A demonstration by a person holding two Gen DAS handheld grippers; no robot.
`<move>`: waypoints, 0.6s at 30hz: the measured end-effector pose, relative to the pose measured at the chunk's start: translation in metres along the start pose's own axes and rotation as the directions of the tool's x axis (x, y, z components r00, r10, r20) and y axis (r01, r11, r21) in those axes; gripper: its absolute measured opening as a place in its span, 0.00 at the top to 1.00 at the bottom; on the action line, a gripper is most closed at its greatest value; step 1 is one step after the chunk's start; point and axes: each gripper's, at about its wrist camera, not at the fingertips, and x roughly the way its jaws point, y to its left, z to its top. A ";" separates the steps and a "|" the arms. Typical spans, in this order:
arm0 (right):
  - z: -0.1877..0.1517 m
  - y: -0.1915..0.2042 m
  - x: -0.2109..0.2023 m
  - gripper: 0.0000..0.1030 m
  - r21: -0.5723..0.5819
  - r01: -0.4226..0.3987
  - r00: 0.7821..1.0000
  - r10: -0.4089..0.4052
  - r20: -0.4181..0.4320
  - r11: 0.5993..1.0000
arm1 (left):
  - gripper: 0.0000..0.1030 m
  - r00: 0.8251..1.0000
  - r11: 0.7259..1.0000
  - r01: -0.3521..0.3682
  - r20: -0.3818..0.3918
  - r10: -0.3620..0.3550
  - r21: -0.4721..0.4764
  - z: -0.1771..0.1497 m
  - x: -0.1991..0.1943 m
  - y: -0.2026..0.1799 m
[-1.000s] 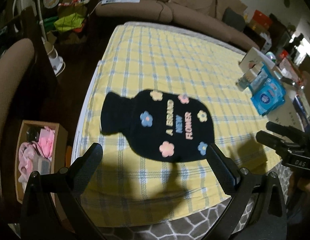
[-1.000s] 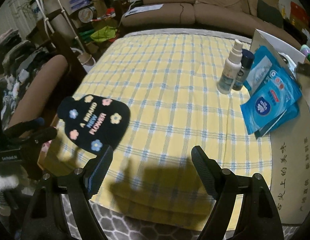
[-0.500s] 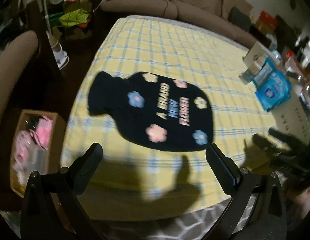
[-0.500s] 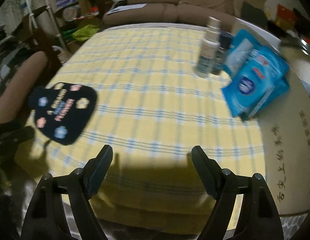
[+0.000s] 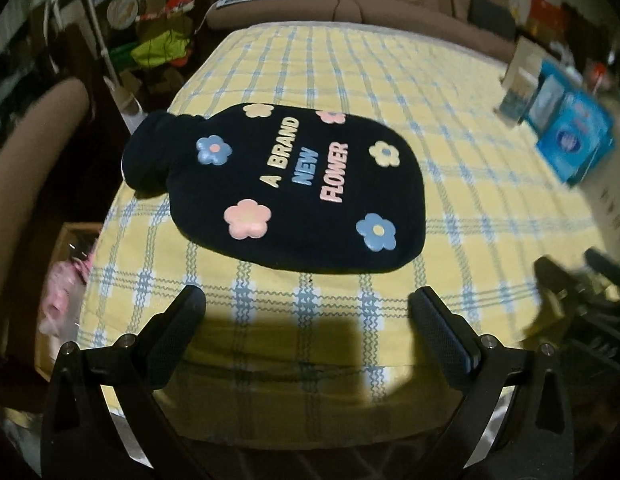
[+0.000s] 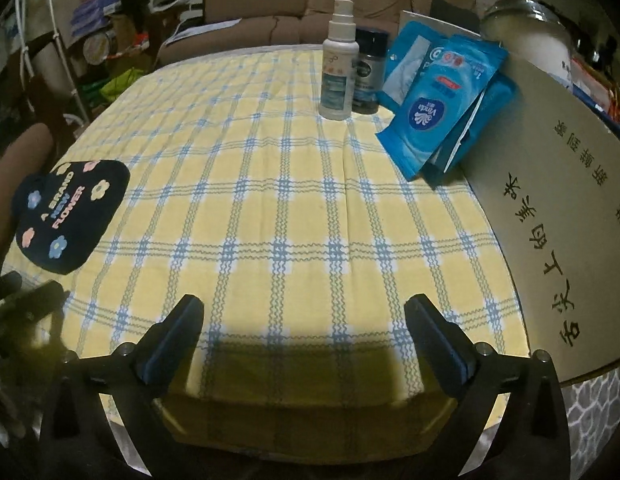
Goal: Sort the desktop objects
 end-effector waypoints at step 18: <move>-0.001 0.000 -0.001 0.00 0.000 0.001 1.000 -0.001 0.000 1.000 | 0.00 0.999 1.000 -0.003 0.048 0.004 -0.023 -0.007 -0.002 -0.001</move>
